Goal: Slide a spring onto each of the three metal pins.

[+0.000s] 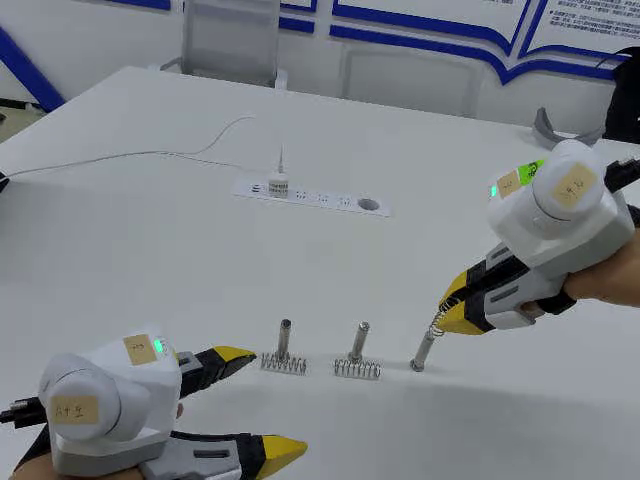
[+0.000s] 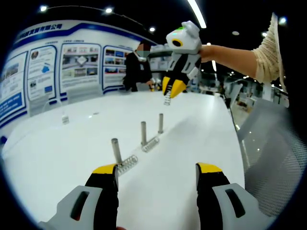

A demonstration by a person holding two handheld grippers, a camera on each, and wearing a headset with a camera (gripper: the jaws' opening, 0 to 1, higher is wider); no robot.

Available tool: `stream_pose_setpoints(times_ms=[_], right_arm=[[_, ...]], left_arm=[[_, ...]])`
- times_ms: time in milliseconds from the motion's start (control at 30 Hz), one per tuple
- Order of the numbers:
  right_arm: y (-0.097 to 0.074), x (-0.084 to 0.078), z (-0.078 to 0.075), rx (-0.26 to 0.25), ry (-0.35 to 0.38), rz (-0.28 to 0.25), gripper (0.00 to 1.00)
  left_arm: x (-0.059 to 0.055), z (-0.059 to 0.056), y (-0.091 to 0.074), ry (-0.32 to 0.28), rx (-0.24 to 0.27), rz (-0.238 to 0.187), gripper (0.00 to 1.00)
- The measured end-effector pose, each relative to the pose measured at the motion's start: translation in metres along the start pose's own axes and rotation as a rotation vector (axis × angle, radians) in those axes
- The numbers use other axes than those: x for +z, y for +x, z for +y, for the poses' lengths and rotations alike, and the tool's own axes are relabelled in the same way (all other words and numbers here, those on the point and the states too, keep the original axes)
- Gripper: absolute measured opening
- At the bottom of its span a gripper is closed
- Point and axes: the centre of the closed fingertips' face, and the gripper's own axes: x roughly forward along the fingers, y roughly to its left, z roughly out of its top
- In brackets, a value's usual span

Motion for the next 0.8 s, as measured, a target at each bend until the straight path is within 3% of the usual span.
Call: stream_pose_setpoints(times_ms=[133, 800], right_arm=[[0.008, -0.006, -0.008, -0.001, 0.013, 0.019, 0.12], [0.030, -0.019, -0.013, 0.027, 0.062, 0.048, 0.12]], left_arm=[[-0.001, 0.000, 0.000, -0.004, 0.003, 0.000, 0.67], [-0.003, 0.001, 0.000, -0.010, 0.005, 0.005, 0.66]])
